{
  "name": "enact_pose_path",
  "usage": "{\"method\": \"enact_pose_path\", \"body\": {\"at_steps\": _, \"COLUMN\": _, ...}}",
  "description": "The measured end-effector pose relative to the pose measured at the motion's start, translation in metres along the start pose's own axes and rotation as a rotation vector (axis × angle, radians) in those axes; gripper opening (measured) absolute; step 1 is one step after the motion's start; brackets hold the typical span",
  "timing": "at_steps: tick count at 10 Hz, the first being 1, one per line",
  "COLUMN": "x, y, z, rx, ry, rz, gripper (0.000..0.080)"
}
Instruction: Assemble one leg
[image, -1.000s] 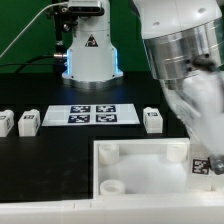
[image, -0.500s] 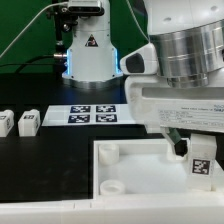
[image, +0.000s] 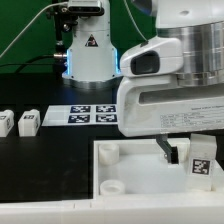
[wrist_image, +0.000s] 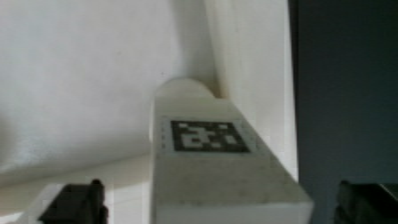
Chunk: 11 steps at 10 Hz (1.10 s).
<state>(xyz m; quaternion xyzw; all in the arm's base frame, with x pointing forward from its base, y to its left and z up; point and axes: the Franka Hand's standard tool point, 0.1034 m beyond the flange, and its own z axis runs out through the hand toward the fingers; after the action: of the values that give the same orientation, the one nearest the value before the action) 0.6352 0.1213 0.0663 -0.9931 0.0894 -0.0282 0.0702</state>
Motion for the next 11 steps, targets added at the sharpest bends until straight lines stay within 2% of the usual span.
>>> {"method": "enact_pose_path", "body": {"at_steps": 1, "x": -0.0001, "y": 0.0001, "z": 0.0001, "rx": 0.002, "ry": -0.001, "rz": 0.042, "gripper": 0.0649}}
{"method": "enact_pose_path", "body": {"at_steps": 3, "x": -0.0003, "y": -0.0003, "z": 0.0002, "rx": 0.003, "ry": -0.001, "rz": 0.092, "gripper": 0.0385}}
{"method": "enact_pose_path", "body": {"at_steps": 4, "x": -0.0007, "y": 0.0023, "z": 0.0007, "rx": 0.002, "ry": -0.004, "rz": 0.189, "gripper": 0.0299}}
{"method": "enact_pose_path", "body": {"at_steps": 7, "x": -0.0006, "y": 0.0047, "z": 0.0013, "rx": 0.003, "ry": -0.006, "rz": 0.491, "gripper": 0.0297}}
{"method": "enact_pose_path", "body": {"at_steps": 9, "x": -0.0006, "y": 0.0066, "z": 0.0027, "rx": 0.031, "ry": -0.010, "rz": 0.846, "gripper": 0.0297}}
{"method": "enact_pose_path", "body": {"at_steps": 11, "x": -0.0025, "y": 0.0040, "z": 0.0040, "rx": 0.083, "ry": -0.043, "rz": 1.252, "gripper": 0.0297}}
